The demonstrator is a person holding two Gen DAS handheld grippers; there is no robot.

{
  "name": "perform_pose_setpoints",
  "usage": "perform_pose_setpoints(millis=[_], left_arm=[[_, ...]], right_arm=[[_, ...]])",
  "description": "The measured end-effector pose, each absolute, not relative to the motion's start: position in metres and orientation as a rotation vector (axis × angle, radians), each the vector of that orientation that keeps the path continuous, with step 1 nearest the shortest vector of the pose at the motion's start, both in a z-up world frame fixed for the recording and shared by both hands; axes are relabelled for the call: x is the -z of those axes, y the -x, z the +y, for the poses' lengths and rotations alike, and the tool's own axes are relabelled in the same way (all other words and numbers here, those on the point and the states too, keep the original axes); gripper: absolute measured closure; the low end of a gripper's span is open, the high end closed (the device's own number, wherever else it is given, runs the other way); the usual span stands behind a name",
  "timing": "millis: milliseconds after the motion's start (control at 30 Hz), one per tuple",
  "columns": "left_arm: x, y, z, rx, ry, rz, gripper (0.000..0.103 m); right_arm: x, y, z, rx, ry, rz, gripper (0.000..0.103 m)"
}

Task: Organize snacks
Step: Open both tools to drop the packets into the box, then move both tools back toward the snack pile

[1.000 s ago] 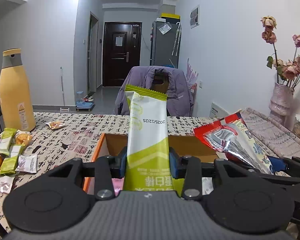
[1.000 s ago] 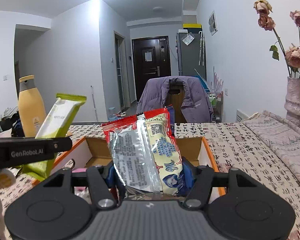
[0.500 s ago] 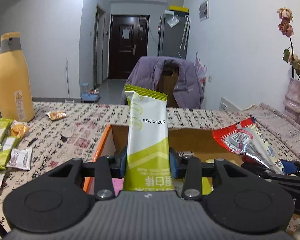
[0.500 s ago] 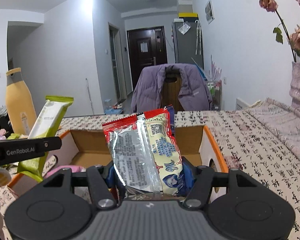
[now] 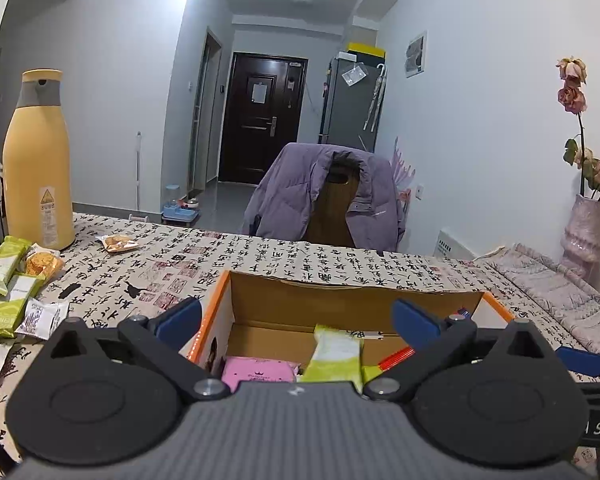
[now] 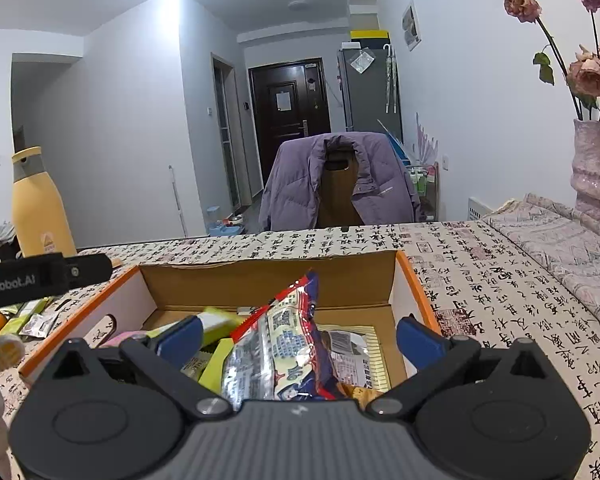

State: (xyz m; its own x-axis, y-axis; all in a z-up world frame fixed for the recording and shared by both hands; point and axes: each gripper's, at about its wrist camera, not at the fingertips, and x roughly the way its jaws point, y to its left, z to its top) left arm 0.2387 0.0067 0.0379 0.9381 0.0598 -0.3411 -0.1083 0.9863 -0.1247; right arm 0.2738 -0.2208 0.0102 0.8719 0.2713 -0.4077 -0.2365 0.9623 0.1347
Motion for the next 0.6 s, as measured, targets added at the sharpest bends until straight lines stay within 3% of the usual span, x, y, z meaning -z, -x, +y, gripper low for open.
perform_pose_setpoints(millis=[600], left_arm=[[-0.062,-0.224,-0.001,-0.06,0.146,0.337,0.0]], right_arm=[[-0.032,-0.25,-0.218,-0.282,-0.028,0.402,0.0]])
